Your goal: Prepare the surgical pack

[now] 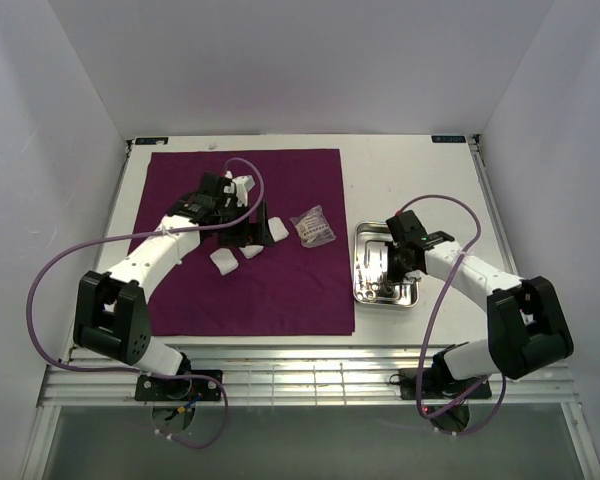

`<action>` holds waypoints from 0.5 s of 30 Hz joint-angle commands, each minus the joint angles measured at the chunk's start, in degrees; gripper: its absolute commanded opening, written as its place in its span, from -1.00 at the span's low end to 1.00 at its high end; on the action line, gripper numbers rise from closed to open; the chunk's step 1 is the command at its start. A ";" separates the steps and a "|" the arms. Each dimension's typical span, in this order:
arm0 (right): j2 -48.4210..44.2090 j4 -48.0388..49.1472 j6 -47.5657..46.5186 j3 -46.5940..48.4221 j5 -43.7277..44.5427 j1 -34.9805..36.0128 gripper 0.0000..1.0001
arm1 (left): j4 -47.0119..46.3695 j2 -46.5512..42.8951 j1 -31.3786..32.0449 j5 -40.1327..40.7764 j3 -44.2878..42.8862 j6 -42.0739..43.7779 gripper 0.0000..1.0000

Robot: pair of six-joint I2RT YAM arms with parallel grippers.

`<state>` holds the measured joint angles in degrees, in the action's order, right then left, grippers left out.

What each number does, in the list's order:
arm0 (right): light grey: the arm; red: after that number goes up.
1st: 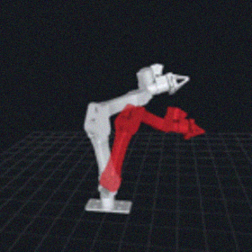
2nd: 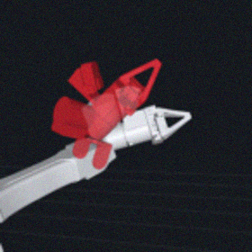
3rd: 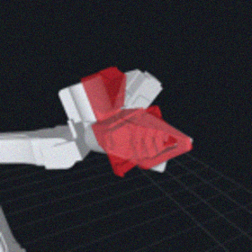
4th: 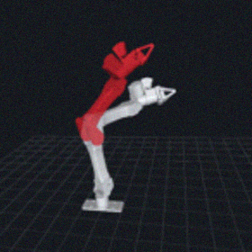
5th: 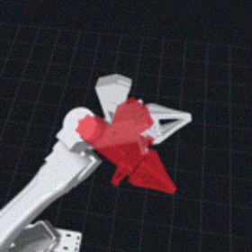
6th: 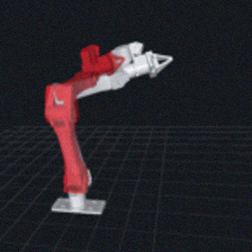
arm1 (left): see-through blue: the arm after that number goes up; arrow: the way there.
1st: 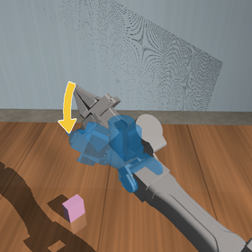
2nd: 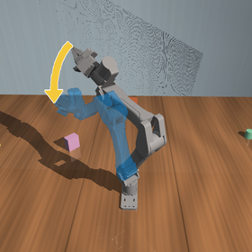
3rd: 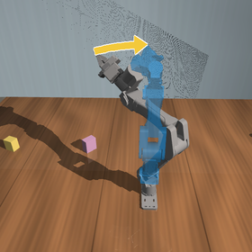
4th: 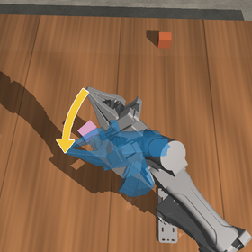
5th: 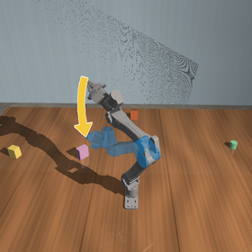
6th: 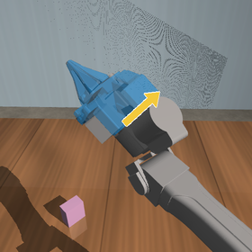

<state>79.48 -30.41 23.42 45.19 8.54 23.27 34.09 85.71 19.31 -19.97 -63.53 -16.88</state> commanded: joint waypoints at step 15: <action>4.62 -1.93 0.13 0.69 2.45 0.20 -0.84 | 3.35 0.33 -0.06 8.63 -1.86 1.42 0.96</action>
<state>83.07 -32.01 23.57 45.19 10.37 23.27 37.15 86.08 19.29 -12.38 -63.61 -15.90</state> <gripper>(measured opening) 0.089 0.978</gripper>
